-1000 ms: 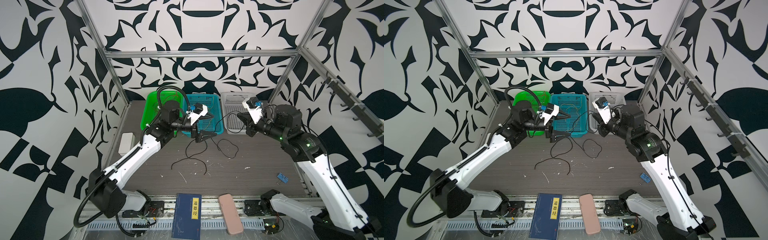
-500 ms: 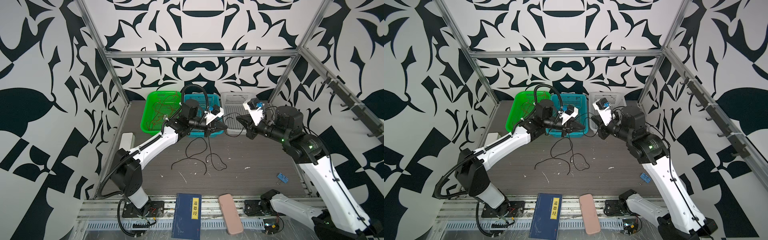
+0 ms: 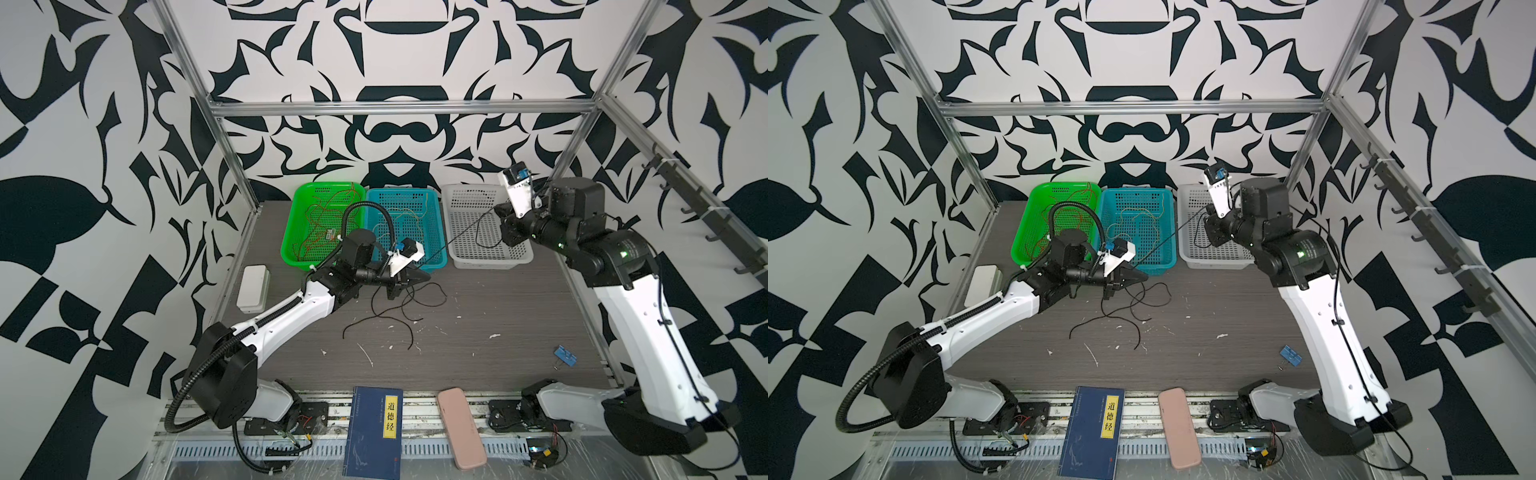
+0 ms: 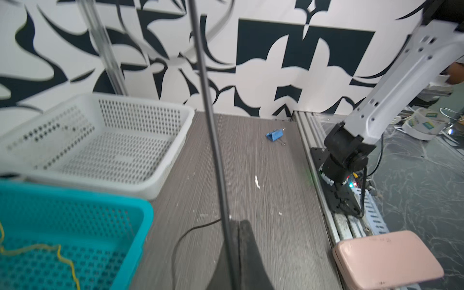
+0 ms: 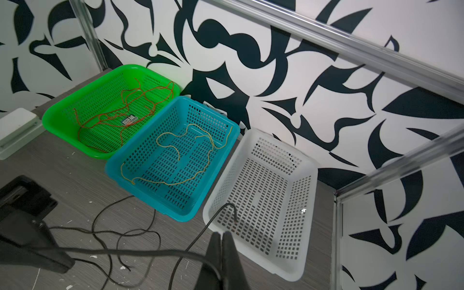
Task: Untangle and sort cables by color
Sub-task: Straighten the cable.
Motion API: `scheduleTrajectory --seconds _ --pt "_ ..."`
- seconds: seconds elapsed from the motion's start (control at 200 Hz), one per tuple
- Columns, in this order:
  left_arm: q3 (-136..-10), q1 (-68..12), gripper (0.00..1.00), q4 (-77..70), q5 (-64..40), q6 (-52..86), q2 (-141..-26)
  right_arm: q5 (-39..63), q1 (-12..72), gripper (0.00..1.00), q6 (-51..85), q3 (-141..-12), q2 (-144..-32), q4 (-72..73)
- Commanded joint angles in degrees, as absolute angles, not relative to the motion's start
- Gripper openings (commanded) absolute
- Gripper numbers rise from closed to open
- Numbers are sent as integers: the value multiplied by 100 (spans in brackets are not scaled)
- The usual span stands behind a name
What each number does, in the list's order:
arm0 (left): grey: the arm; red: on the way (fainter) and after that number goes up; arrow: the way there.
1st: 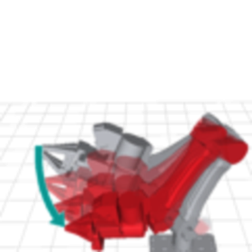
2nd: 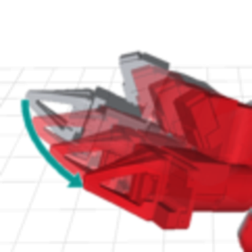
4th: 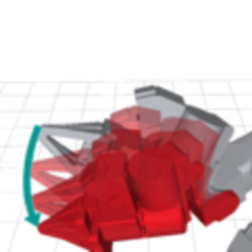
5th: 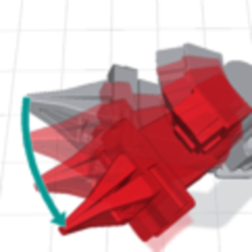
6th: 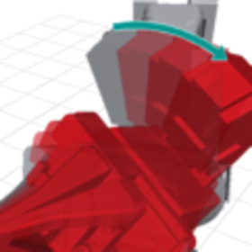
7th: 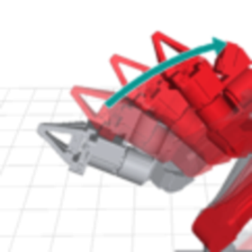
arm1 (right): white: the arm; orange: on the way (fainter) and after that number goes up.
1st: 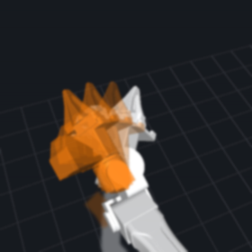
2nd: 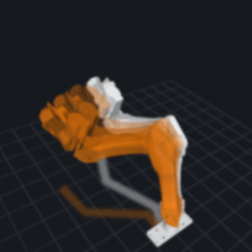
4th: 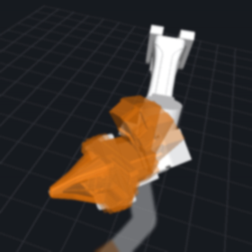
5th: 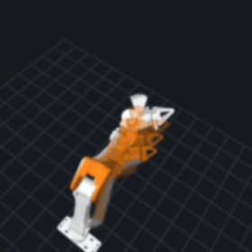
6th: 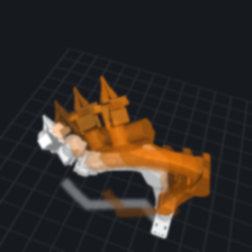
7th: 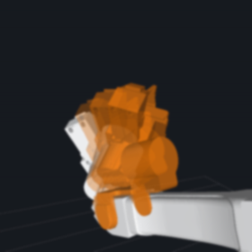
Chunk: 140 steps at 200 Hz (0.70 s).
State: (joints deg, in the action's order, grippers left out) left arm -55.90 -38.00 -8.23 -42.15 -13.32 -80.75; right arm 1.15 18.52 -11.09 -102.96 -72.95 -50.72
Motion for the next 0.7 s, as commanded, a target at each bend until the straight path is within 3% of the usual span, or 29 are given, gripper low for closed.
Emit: scheduleTrajectory --seconds 0.0,0.435,0.695 --pt "-4846 -3621 0 -515 -3915 -1231 -7900 -721 1346 0 -1027 -11257 -7273 -4392" --pt "-3849 -2437 0 -1248 -3652 -889 -7566 -1463 335 0 -1133 -13388 -8151 -4858" --pt "-3535 -1714 0 -2012 -3394 -441 -7743 -2248 281 0 -1451 -14354 -8377 -4338"
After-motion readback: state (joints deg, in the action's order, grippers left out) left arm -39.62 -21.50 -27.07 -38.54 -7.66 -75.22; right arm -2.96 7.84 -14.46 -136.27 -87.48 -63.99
